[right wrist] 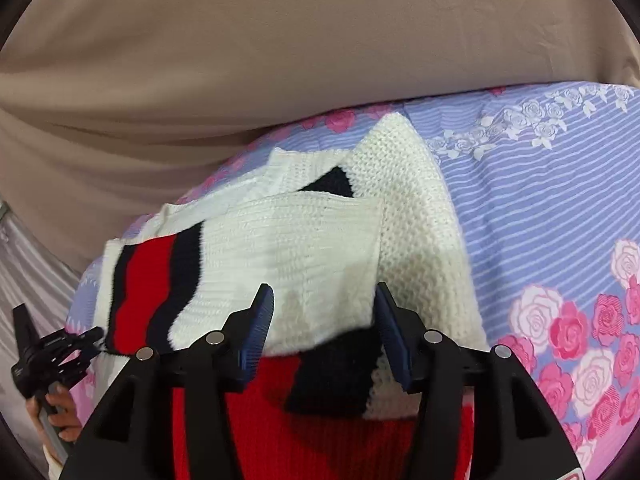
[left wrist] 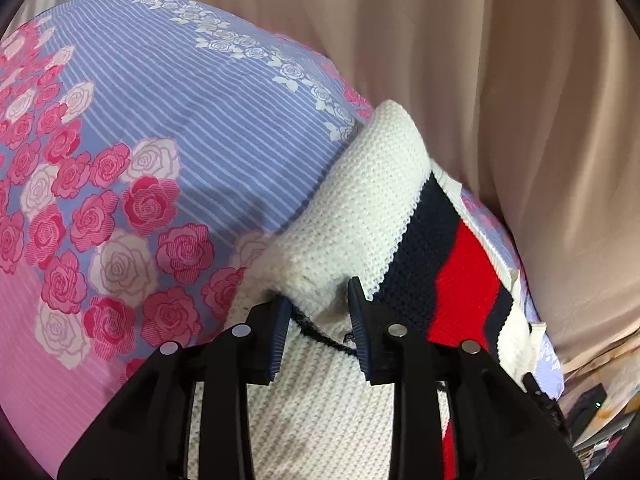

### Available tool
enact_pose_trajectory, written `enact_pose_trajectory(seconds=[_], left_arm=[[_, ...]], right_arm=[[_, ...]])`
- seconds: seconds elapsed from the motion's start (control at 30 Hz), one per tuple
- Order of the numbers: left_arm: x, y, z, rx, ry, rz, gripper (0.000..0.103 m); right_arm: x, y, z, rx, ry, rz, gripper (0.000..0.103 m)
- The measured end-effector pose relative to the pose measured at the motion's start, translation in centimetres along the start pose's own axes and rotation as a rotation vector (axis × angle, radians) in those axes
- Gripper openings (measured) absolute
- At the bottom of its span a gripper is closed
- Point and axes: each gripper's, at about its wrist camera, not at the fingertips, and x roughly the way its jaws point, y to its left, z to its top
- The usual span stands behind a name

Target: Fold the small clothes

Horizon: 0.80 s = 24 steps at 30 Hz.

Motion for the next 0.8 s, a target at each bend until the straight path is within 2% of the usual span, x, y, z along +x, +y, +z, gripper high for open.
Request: enact_pose_trajectory(seconds=[0.03,0.07,0.13,0.2,0.23,0.27,0.3,0.33,0.37,0.43,0.47,0.53,0.57,0.6,0.67,0.8], left_arm=[[-0.1,-0.1,0.0,0.005,-0.004,0.008,0.026],[-0.3,-0.3,0.1,0.015,-0.010,0.019,0.026],[-0.7,-0.5,0.2,0.031,-0.029,0.026,0.016],[-1.3,-0.4,0.2,0.047,-0.050,0.040,0.013],[-1.5,0.0,0.2,0.051,-0.057,0.045,0.012],[-1.5,0.3,0.1,0.052,-0.062,0.058,0.012],[-1.2,0.5,0.0,0.048,-0.049,0.046,0.012],[-0.9,0.5,-0.2,0.047,-0.031,0.040,0.012],[-0.6,0.4,-0.3,0.042,-0.017,0.036,0.012],[-0.8,0.2,-0.6,0.056,-0.028,0.048,0.012],[-0.9,0.0,-0.7,0.077,-0.044,0.063,0.012],[-0.9,0.1,-0.9,0.085,-0.050,0.066,0.012],[-0.8,0.3,-0.9,0.081,-0.049,0.061,0.012],[-0.7,0.4,-1.0,0.082,-0.052,0.058,0.013],[-0.7,0.2,-1.2,0.099,-0.061,0.064,0.013],[-0.5,-0.3,-1.7,0.125,-0.078,0.074,0.013]], right_arm=[[0.3,0.6,0.7,-0.010,0.000,-0.001,0.022],[-0.7,1.6,1.0,-0.027,-0.018,0.045,0.009],[-5.6,3.5,0.8,-0.082,-0.161,0.166,0.008],[-8.3,3.8,0.1,-0.126,-0.260,0.212,0.008],[-7.6,3.0,-0.2,-0.136,-0.254,0.140,0.007],[-5.7,1.8,-0.2,-0.114,-0.187,0.071,0.007],[-2.9,0.0,-0.4,-0.068,-0.081,0.020,0.007],[-0.7,-1.4,-0.8,-0.031,0.004,-0.022,0.007],[-0.1,-2.1,-1.5,-0.023,0.017,-0.026,0.006],[-1.9,-1.3,-1.8,-0.052,-0.026,-0.048,0.011],[-3.3,-0.6,-1.9,-0.068,-0.071,-0.078,0.017],[-5.6,1.0,-2.0,-0.117,-0.159,-0.147,0.020],[-6.6,2.4,-1.8,-0.139,-0.196,-0.150,0.024],[-7.0,3.4,-1.6,-0.154,-0.203,-0.117,0.026],[-6.0,7.9,-0.9,-0.228,-0.173,0.009,0.040],[-1.4,17.2,0.2,-0.389,-0.087,0.180,0.050]])
